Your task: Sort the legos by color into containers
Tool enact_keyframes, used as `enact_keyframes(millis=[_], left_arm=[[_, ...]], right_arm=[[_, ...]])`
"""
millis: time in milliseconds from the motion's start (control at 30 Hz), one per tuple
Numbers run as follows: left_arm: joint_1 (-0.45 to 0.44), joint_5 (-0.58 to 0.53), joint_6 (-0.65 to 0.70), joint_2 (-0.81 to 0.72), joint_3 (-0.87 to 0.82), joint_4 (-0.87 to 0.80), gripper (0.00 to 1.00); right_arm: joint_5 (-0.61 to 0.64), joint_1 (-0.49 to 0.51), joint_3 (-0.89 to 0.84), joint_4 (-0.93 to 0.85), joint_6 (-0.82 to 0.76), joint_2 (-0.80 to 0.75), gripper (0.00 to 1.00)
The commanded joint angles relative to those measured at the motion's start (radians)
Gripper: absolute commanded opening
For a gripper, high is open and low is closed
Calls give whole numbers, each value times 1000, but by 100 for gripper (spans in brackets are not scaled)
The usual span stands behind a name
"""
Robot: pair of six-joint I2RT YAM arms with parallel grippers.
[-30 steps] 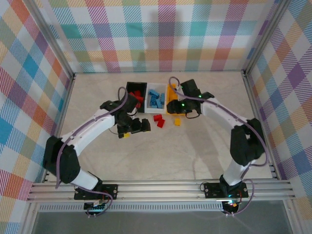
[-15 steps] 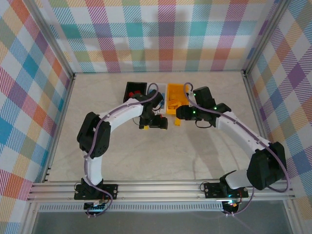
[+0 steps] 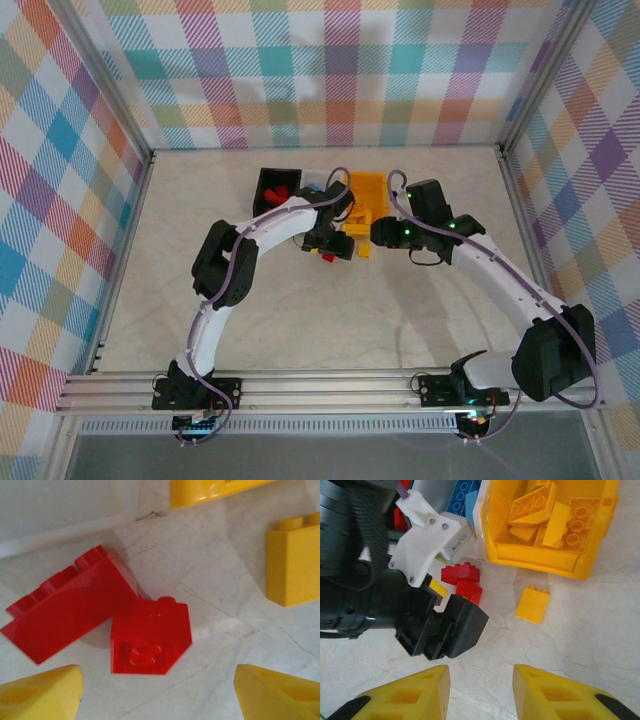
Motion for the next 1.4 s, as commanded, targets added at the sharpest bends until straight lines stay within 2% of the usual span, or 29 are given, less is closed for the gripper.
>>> enact_keyframes(millis=[0, 467, 800, 1000, 1367], left_arm=[[-9, -42, 41, 35, 43, -30, 78], [-10, -68, 69, 128, 111, -25, 74], [-9, -66, 26, 105, 60, -2, 49], [-9, -50, -1, 47, -5, 21, 38], [-6, 22, -157, -214, -320, 113, 35]], right_arm=[[-2, -11, 10, -26, -19, -24, 38], [-15, -15, 17, -43, -2, -22, 35], [-27, -15, 7, -28, 37, -20, 33], [-41, -15, 7, -11, 67, -5, 33], [-97, -13, -19, 25, 120, 53, 39]])
